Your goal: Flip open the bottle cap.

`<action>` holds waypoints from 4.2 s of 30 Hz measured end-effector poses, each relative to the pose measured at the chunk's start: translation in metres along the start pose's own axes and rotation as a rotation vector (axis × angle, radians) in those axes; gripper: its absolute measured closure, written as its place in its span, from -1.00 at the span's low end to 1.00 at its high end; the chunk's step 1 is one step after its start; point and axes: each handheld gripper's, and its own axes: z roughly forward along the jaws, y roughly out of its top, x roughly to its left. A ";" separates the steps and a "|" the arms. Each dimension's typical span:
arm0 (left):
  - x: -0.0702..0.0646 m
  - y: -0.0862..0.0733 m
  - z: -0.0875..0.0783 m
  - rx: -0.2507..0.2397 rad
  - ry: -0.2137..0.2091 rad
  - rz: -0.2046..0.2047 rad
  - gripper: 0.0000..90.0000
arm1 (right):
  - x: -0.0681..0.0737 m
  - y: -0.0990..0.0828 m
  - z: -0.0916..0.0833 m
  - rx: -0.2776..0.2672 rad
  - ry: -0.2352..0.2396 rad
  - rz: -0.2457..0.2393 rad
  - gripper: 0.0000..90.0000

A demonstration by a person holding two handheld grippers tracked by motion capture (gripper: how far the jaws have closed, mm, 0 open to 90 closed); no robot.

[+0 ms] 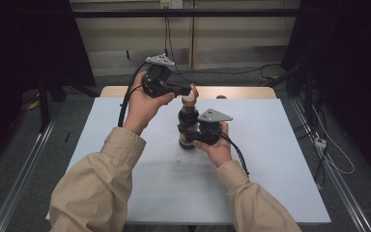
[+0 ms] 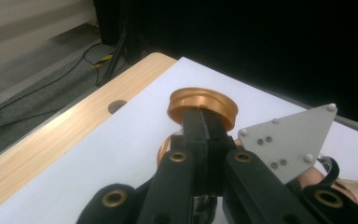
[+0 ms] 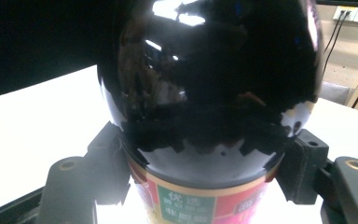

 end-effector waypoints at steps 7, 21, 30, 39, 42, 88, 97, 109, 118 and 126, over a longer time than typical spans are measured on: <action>-0.002 0.004 0.003 0.005 -0.002 0.008 1.00 | 0.000 0.000 0.000 0.000 -0.001 0.001 -0.31; 0.001 -0.004 -0.017 -0.022 -0.007 -0.003 1.00 | 0.000 0.000 -0.001 -0.001 -0.003 0.005 -0.32; 0.003 -0.010 -0.020 -0.021 -0.001 -0.016 0.87 | 0.001 0.000 -0.001 -0.002 -0.005 0.008 -0.33; 0.006 -0.020 -0.023 -0.024 0.012 -0.030 0.63 | 0.001 0.000 -0.001 -0.001 -0.010 0.015 -0.35; 0.006 -0.023 -0.023 -0.036 0.003 -0.031 0.53 | 0.001 0.000 -0.002 0.002 -0.009 0.035 -0.37; 0.007 -0.094 -0.038 -0.064 0.031 -0.088 -0.47 | -0.002 -0.010 -0.043 0.038 0.089 0.046 -0.63; 0.004 -0.110 -0.041 -0.058 0.038 -0.071 -0.55 | 0.000 -0.012 -0.057 0.041 0.116 0.038 -0.63; 0.008 -0.138 -0.044 -0.055 0.035 -0.095 -0.54 | -0.005 -0.023 -0.069 0.052 0.118 0.046 -0.63; 0.005 -0.152 -0.040 -0.037 0.034 -0.082 -0.58 | -0.008 -0.035 -0.079 0.061 0.111 0.058 -0.63; 0.002 -0.162 -0.038 -0.029 0.028 -0.085 -0.62 | -0.012 -0.041 -0.090 0.065 0.098 0.055 -0.63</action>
